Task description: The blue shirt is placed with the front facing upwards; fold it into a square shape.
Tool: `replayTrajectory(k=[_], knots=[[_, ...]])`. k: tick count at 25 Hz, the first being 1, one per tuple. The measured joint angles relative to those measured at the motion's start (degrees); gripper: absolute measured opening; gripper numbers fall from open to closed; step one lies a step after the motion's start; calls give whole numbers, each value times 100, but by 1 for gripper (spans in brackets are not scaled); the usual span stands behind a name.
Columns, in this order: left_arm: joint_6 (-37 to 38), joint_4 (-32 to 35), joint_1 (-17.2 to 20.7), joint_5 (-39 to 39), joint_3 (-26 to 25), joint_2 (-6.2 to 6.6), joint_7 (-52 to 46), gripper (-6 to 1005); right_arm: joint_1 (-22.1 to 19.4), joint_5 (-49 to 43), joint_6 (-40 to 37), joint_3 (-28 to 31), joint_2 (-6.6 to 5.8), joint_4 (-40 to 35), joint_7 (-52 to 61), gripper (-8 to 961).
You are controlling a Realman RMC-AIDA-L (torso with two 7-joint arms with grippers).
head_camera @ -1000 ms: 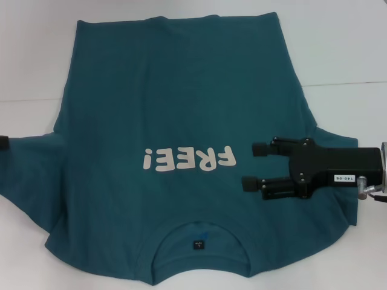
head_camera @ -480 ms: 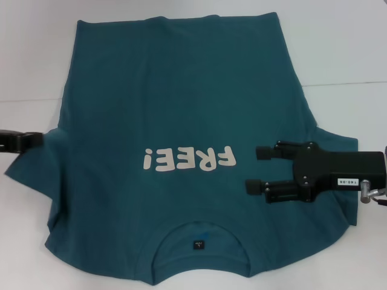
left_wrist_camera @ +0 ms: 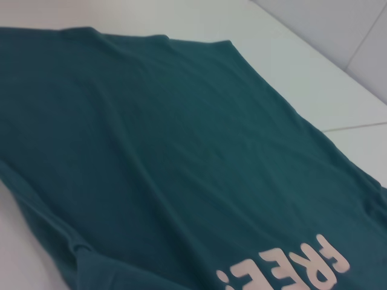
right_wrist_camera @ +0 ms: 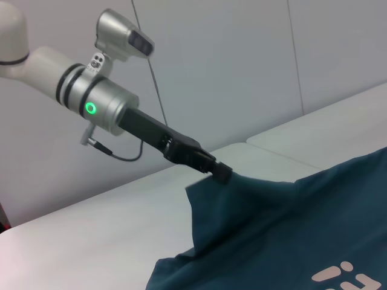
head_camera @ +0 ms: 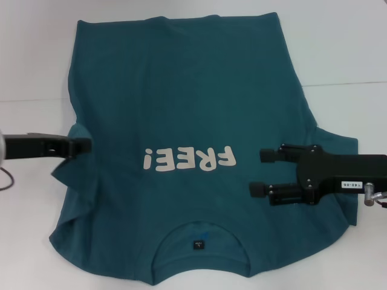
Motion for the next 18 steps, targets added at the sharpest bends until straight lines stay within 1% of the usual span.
replayTrajectory(k=[5, 10, 13, 16, 18], knots=[[-447, -563, -147, -43, 355, -28, 2, 71, -3, -4, 10, 0, -8, 0, -17, 942], [-813, -1232, -404, -49, 675, -37, 60, 76, -4, -9, 19, -8, -26, 0, -8, 941], [-1029, -1455, -478, -108, 822, -58, 70, 78, -3, -9, 38, -9, -30, 0, -7, 942], [-1231, -1599, -495, -370, 1130, -75, 136, 81, -3, -9, 43, -9, -34, 0, -6, 942], [-1358, -1629, -496, -485, 1285, -76, 181, 167, -1, -9, 47, -9, -39, 0, -6, 942]])
